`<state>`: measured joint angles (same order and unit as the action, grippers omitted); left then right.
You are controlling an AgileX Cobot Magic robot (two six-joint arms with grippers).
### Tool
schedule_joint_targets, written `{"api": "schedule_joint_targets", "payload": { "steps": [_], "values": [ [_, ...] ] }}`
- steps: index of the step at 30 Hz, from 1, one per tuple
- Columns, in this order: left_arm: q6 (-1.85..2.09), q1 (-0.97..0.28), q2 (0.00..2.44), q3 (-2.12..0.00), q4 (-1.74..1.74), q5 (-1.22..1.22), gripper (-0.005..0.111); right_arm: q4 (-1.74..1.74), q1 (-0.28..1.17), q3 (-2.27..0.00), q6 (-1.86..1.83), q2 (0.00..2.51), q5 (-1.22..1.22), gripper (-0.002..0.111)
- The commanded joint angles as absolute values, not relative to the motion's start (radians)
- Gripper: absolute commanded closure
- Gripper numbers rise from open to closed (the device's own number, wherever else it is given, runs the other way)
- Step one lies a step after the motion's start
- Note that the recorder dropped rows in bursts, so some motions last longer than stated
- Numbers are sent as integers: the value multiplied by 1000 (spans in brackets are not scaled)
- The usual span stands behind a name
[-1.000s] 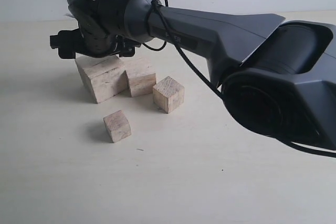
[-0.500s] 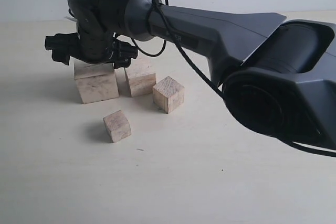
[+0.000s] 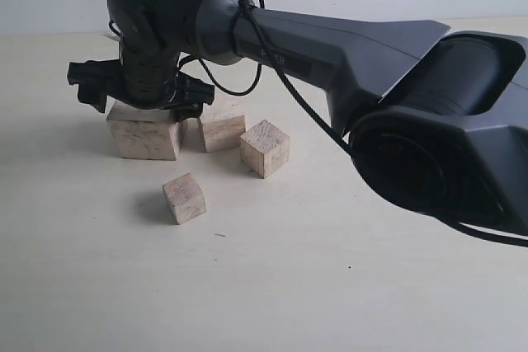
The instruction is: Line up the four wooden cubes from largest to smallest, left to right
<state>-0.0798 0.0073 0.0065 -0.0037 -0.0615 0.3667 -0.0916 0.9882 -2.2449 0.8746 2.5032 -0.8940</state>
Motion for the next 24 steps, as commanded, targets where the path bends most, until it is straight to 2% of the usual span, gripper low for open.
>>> {"api": "schedule_joint_targets", "payload": {
  "steps": [1,24],
  "values": [
    [-77,9,0,0,-67,361,107,-115,988,-2252,814,2490,-882,14],
    [-77,9,0,0,-67,361,107,-142,988,-2252,751,2490,-851,14]
  ]
}}
